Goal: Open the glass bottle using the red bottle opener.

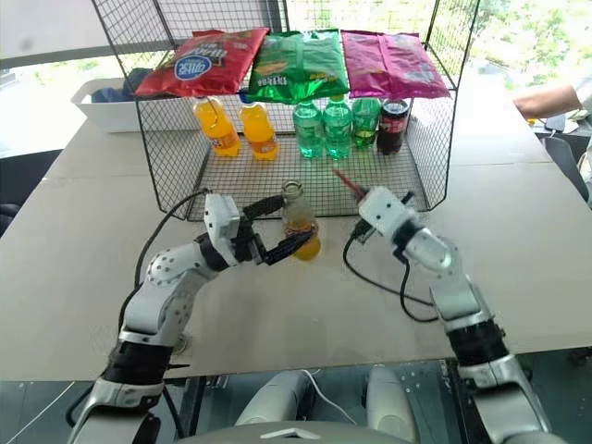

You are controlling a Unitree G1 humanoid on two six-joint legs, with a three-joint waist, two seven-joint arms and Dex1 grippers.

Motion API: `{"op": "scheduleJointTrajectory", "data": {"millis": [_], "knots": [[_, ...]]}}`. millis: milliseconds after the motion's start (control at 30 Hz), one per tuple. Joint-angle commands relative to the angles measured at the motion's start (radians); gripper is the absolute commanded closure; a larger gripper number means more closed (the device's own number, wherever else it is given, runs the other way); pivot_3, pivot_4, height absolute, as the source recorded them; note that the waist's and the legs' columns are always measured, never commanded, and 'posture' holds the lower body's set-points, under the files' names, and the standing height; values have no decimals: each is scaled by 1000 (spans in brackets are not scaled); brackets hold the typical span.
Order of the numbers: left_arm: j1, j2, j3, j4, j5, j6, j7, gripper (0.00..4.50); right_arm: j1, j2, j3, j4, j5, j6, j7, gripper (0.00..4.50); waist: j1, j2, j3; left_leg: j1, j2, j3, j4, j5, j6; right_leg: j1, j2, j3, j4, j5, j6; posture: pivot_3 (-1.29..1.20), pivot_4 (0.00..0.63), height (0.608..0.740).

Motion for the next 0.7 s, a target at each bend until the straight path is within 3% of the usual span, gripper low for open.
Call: {"op": "scheduleJointTrajectory", "data": {"millis": [33,233,533,600,700], "knots": [[-1,31,25,-54,-18,-1,-22,80,24,3,-22,-134,57,206,15,4500,1,0,0,0,0,0,0,0,0,0,0,0,0,0,0,0,150,740],[29,97,64,-63,-27,18,-40,80,112,-1,-80,-256,180,424,30,4500,1,0,0,0,0,-1,0,0,0,0,0,-1,-1,0,0,0,150,740],[38,204,176,-81,-162,183,-67,0,251,-148,-155,-351,233,390,104,579,2,1,0,0,0,-1,-1,0,0,0,0,-1,-2,0,0,0,150,740],[47,236,227,-40,-158,189,-62,0,302,-164,-209,-343,245,252,130,159,3,0,0,0,0,-1,-1,0,0,0,0,-1,-2,0,0,0,150,740],[62,279,270,24,-119,171,-61,0,378,-214,-277,-319,287,188,200,159,2,1,1,1,0,-1,-2,0,0,0,0,-1,-2,0,0,0,150,740]]}}
